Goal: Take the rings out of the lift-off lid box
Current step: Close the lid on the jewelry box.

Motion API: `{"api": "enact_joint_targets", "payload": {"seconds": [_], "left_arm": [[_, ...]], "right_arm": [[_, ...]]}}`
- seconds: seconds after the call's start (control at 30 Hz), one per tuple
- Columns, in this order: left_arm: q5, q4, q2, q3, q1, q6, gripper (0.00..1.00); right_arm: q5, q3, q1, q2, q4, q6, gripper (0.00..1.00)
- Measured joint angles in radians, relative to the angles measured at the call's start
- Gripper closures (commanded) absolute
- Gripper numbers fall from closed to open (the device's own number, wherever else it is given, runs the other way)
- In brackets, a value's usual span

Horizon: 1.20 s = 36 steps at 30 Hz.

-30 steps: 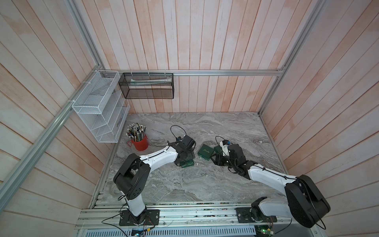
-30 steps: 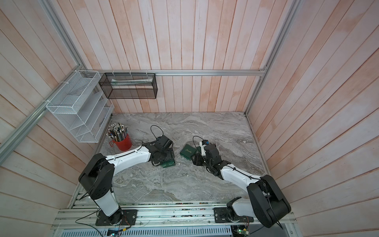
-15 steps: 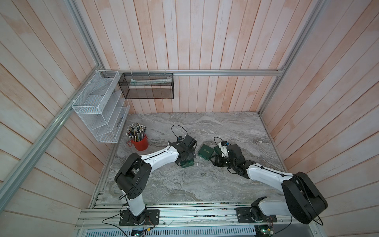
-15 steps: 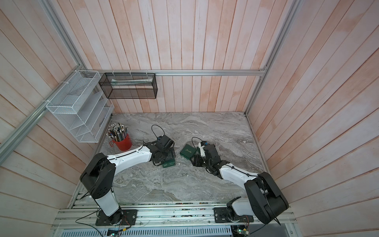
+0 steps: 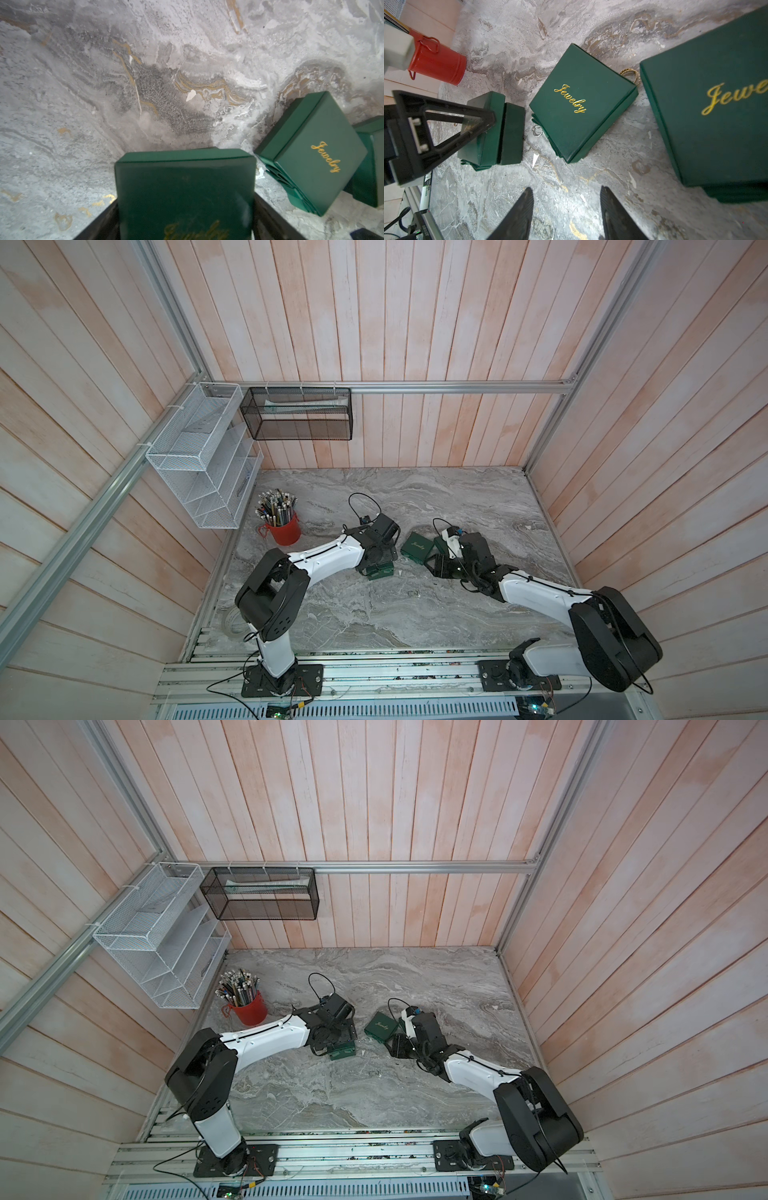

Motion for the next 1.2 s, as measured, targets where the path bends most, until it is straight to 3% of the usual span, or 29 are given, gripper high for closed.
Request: {"api": "enact_joint_targets", "payload": {"seconds": [0.8, 0.93, 1.2], "left_arm": [[0.001, -0.001, 0.000, 0.000, -0.013, -0.023, 0.10], [0.005, -0.012, 0.018, 0.019, -0.014, -0.047, 0.00], [0.004, -0.020, 0.027, 0.042, -0.032, -0.062, 0.00]], "right_arm": [[-0.014, 0.001, 0.000, 0.014, -0.001, -0.001, 0.46], [-0.014, 0.001, 0.000, 0.014, -0.001, -0.004, 0.46], [-0.022, 0.002, 0.000, 0.029, -0.001, -0.015, 0.46]]}}
